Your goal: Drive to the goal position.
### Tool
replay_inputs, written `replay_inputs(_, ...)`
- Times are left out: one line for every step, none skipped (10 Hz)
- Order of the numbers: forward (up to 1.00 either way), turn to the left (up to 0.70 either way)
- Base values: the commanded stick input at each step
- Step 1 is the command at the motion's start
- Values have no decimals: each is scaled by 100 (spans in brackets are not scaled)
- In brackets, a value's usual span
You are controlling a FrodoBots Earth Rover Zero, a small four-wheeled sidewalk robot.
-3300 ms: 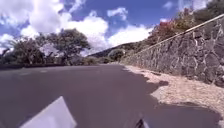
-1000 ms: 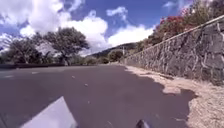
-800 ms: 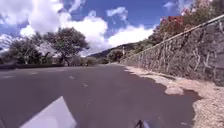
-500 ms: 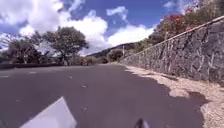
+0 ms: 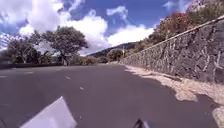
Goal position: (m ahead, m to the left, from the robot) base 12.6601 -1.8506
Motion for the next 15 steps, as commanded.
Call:
replay_inputs(45, 0)
replay_inputs(45, 0)
replay_inputs(45, 27)
replay_inputs(45, 27)
replay_inputs(45, 27)
replay_inputs(45, 27)
replay_inputs(45, 27)
replay_inputs(45, 0)
replay_inputs(45, 0)
replay_inputs(45, 0)
replay_inputs(45, 0)
replay_inputs(45, 0)
replay_inputs(45, 0)
replay_inputs(45, 0)
replay_inputs(45, 0)
